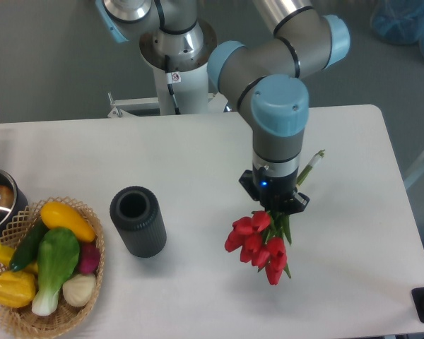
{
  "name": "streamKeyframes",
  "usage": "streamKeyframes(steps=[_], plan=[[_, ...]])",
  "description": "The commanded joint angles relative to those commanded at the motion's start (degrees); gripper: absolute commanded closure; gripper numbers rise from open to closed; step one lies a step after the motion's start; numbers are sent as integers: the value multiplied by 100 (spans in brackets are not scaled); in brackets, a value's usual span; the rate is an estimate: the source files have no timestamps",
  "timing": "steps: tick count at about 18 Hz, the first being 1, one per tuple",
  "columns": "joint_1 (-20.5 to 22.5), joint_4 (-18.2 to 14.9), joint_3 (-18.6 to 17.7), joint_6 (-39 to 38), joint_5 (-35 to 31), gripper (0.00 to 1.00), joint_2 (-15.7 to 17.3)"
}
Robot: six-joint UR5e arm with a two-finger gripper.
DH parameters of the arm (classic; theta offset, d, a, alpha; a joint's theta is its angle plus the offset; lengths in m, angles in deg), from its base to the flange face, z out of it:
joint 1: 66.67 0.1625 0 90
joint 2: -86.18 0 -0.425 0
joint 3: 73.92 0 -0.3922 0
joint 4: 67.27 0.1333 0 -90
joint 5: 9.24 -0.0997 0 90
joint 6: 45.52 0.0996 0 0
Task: Insert the flowers into the vase
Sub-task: 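Lift the held red tulip bunch up with the gripper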
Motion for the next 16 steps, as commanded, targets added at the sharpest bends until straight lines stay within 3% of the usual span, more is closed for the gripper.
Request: streamKeyframes(steps=[9,16], plan=[[62,-27,-35,176,61,100,44],[176,597,-35,-42,1474,100,123]])
